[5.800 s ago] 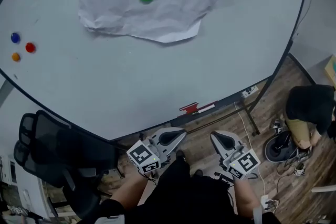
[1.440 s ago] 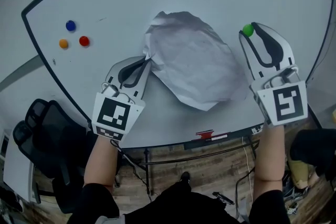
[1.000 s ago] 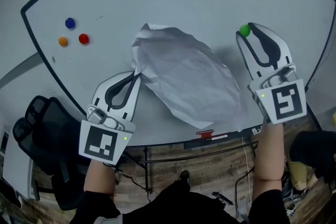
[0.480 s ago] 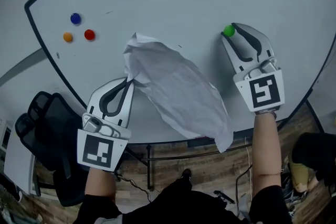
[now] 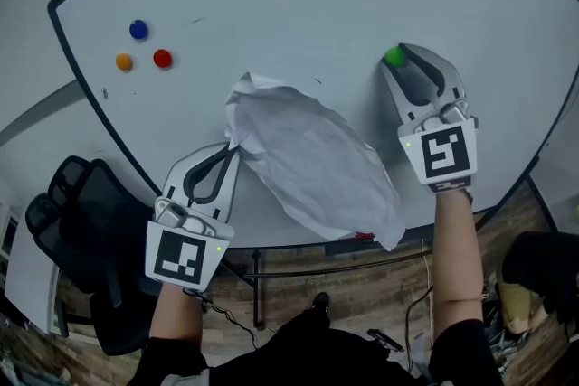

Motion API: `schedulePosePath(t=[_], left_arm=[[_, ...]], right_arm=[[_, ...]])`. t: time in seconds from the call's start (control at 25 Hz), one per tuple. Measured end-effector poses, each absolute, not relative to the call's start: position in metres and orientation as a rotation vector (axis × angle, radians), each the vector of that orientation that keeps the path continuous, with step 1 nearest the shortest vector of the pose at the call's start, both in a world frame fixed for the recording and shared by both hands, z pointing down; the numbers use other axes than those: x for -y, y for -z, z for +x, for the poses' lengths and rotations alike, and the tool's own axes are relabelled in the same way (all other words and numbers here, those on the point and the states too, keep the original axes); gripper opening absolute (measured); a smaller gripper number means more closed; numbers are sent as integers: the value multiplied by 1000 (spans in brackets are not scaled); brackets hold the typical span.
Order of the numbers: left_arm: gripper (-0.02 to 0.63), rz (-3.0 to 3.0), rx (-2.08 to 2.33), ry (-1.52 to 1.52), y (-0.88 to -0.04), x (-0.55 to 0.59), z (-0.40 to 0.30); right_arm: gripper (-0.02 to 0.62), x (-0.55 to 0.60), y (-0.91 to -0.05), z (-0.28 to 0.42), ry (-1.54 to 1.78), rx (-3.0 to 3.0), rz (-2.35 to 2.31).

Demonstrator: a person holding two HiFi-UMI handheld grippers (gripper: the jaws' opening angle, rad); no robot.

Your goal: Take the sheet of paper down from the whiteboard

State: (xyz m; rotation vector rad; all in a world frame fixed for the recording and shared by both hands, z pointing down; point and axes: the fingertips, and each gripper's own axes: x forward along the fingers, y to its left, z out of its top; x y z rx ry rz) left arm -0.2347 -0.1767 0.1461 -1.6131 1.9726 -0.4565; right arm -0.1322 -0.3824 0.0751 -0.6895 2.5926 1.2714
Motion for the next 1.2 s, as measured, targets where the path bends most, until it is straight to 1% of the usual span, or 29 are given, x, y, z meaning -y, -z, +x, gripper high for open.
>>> schedulePosePath(t=[0.32, 0.48, 0.52, 0.64, 0.76, 1.2], left_arm=[[17, -1662, -1964, 452, -159, 184, -233], [17, -1695, -1981, 448, -174, 189, -235], [17, -1703, -1985, 450, -178, 190, -236], [17, -1728, -2000, 459, -192, 193, -238], [17, -1766, -2034, 452, -212, 195, -238], [17, -2015, -2083, 434, -310, 202, -214]], right_arm=[[147, 367, -78, -115, -1209, -2602, -582], [146, 356, -101, -94, -1081, -2622, -554], [141, 354, -109, -89, -1036, -2634, -556], [79, 352, -134, -71, -920, -2670, -565], [49, 353, -163, -55, -838, -2716, -578], [29, 353, -305, -3, -474, -2912, -620]])
